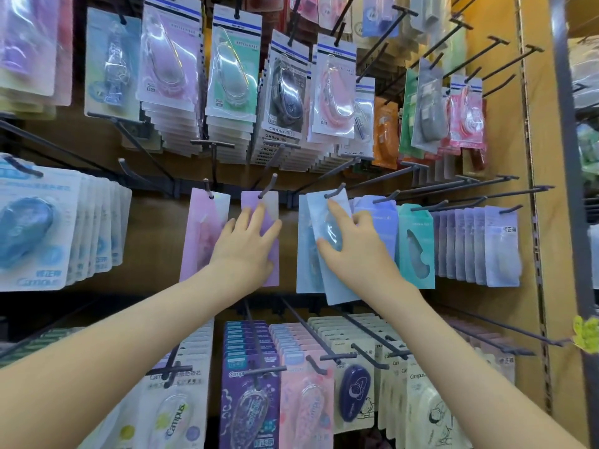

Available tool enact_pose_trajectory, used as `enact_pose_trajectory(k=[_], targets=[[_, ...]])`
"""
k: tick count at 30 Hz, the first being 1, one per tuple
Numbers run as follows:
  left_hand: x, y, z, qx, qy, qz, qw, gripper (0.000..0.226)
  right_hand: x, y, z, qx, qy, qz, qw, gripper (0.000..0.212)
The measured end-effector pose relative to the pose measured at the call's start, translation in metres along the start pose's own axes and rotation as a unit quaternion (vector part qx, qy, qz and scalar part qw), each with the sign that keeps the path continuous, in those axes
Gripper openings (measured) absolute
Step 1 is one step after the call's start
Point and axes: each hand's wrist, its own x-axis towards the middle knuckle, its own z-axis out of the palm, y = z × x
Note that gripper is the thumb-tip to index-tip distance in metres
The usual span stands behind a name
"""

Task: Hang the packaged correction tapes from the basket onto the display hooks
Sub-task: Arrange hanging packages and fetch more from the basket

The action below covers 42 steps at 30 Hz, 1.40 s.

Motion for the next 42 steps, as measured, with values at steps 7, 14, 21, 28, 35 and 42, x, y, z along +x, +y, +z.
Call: enact_pose_trajectory(k=[7, 14, 21, 28, 35, 42], targets=[[-0.01, -0.004, -0.009, -0.01, -0.009, 0.012, 1.0, 0.072, 0.014, 0.003, 0.039, 0.032, -0.01, 0.016, 0.999, 0.073], [-0.051, -0.013, -0.042, -0.141, 0.034, -0.024, 0.989, 0.06, -0.007, -0.007, 0.046, 0.019, 0.05, 0.011, 0.998, 0.071], [-0.19, -0.038, -0.063, -0.19, 0.118, -0.136, 0.965, 0.047, -0.095, -0.107, 0.077, 0.197, 0.034, -0.203, 0.959, 0.062], [-0.38, -0.118, -0.08, -0.145, 0.021, -0.264, 0.954, 0.049, -0.205, -0.255, 0.156, 0.344, -0.122, -0.298, 0.882, 0.058], [-0.654, -0.192, -0.078, -0.129, -0.193, -0.491, 0.84, 0.062, -0.371, -0.429, 0.274, 0.374, -0.353, -0.344, 0.786, 0.053], [-0.922, -0.189, -0.051, -0.146, -0.323, -0.722, 0.595, 0.057, -0.615, -0.516, 0.403, 0.309, -0.569, -0.335, 0.684, 0.05]])
